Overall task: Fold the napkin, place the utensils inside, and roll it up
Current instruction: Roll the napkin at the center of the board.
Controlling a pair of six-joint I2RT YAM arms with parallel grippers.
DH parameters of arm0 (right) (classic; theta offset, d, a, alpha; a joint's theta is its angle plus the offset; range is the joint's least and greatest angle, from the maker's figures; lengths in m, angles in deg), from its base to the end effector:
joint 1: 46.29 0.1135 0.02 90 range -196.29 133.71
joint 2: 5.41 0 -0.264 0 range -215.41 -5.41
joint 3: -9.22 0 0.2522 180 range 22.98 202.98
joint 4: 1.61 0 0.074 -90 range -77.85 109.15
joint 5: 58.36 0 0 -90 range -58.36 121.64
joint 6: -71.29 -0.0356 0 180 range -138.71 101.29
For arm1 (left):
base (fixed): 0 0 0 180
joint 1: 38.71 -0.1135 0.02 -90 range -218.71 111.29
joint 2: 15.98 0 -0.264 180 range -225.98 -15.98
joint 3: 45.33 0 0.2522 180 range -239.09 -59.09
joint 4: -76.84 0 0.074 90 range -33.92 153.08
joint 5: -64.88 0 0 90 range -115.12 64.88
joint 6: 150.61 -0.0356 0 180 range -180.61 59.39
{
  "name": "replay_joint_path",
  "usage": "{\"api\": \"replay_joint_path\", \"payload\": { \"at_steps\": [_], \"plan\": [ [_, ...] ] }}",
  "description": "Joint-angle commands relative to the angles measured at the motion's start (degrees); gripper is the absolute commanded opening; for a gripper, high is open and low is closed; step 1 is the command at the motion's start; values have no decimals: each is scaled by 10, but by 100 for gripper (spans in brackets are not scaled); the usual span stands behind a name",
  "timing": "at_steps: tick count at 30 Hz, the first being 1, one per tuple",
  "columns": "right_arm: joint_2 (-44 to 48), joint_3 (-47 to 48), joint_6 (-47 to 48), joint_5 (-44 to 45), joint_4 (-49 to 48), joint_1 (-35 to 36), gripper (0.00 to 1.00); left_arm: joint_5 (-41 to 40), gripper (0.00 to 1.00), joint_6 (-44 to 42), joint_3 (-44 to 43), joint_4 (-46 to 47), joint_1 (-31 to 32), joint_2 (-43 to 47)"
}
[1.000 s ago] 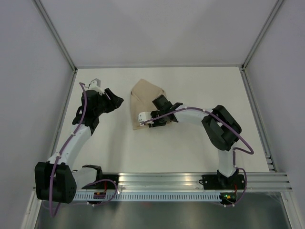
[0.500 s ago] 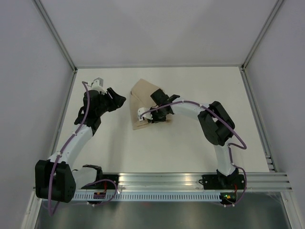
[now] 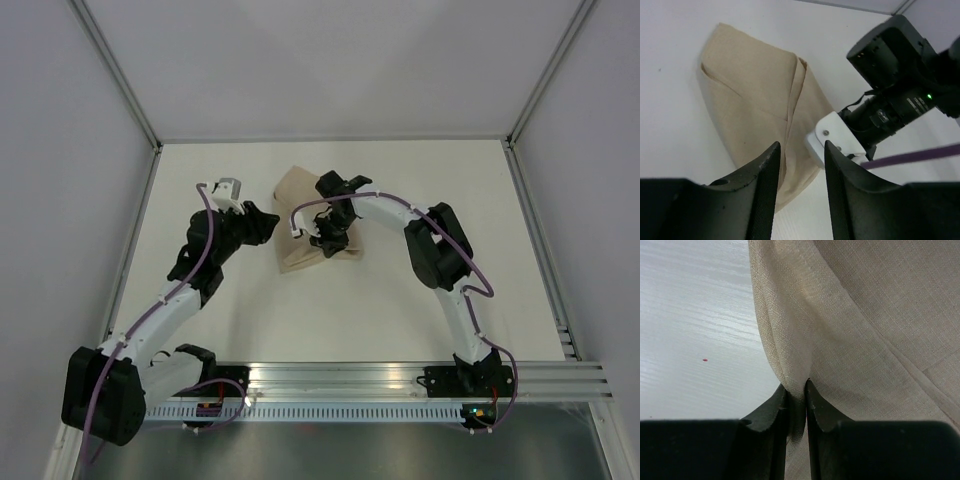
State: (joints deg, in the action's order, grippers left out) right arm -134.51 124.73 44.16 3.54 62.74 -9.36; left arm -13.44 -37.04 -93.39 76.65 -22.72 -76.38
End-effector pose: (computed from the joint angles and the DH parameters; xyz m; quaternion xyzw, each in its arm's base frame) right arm 0.3526 0.2860 0.1560 -0.7544 0.6019 0.2124 0.1535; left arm 0.2309 -0.0737 0.2655 0.0122 0.7785 -0.2853 0.5589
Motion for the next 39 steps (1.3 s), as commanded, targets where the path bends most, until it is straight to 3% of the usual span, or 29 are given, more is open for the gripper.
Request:
{"api": "replay_joint_path", "payload": {
  "at_steps": [1,5,8,15,18,19,22,25,33,39],
  "plan": [
    [-69,24,23,-24,146,-11,17,-35,45,-88,20,68,41,20],
    [-88,51,28,-35,187,-18,16,-51,33,-112,58,106,90,45],
    [-101,67,34,-42,210,-20,16,-59,31,-121,90,121,106,83],
    [-112,72,42,-57,240,-26,15,-62,30,-128,150,96,116,197],
    [-116,72,45,-64,252,-26,15,-92,29,-128,167,87,125,230],
    [-119,73,45,-64,255,-27,15,-139,28,-119,172,86,127,252],
    [-123,74,38,-66,259,-28,15,-183,31,-104,207,121,127,315],
    [-128,78,35,-64,262,-28,15,-159,34,-114,225,162,127,339],
    [-146,95,27,-63,274,-30,14,-54,43,-206,207,220,156,239],
    [-164,120,20,-66,290,-32,13,-77,46,-332,174,251,240,103]
  ]
}}
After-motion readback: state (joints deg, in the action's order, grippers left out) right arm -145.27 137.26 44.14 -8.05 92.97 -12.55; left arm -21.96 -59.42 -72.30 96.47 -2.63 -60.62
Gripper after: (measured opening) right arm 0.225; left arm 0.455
